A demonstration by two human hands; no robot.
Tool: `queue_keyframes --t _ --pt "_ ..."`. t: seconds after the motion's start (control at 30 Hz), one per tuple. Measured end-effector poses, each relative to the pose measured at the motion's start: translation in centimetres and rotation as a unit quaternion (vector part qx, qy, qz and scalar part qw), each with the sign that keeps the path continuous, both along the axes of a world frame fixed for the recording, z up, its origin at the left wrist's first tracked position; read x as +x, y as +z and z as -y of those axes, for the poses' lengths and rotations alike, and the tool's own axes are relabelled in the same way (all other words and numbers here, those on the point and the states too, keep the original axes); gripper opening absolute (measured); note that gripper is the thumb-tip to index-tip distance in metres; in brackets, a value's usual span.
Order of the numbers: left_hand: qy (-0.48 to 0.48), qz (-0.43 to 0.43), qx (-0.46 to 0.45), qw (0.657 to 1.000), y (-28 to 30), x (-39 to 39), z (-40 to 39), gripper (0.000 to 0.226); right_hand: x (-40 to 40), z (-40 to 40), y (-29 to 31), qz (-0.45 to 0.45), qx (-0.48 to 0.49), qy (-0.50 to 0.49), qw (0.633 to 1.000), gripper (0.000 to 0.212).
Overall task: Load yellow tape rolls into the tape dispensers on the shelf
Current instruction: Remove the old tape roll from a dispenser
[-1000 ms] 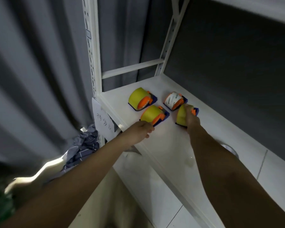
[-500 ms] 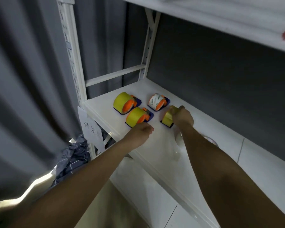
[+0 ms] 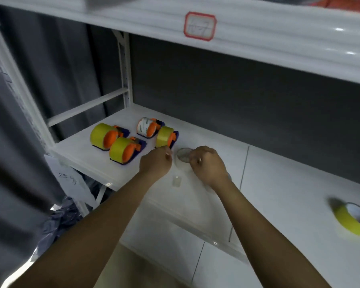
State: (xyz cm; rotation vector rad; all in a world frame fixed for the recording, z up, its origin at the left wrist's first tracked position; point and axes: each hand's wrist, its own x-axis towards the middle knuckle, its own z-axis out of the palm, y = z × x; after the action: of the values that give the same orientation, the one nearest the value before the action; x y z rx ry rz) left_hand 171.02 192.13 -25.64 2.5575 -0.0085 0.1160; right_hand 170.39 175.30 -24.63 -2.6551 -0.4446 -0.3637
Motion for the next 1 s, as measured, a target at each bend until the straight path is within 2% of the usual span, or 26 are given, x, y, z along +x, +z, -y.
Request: queue_keyframes --t 0.2,0.4,0.5,0.8,1.0 --pt "-0.010 0.004 0.036 0.999 0.6 -3.1 9.3 0.031 -3.2 9.9 -0.8 0.002 0.039 -0.003 0.999 0.019" --pt "-0.025 -0.029 -0.044 0.998 -0.5 -8.4 21.3 0.027 -8.0 23.0 -2.5 -0.033 0.031 -0.012 0.999 0.030" --pt "-0.046 -0.048 -0.051 0.996 -1.1 -10.5 26.0 0.030 -9.5 28.2 -2.7 -0.060 0.020 -0.025 0.998 0.033" --pt "-0.099 -0.076 -0.052 0.991 -1.4 -12.3 34.0 0.031 -11.4 36.8 -3.9 -0.078 0.010 -0.083 0.993 0.034" --pt "-0.138 -0.106 -0.049 0.984 -3.0 -12.7 37.1 0.032 -12.5 40.9 -6.7 -0.093 -0.077 -0.181 0.976 0.058"
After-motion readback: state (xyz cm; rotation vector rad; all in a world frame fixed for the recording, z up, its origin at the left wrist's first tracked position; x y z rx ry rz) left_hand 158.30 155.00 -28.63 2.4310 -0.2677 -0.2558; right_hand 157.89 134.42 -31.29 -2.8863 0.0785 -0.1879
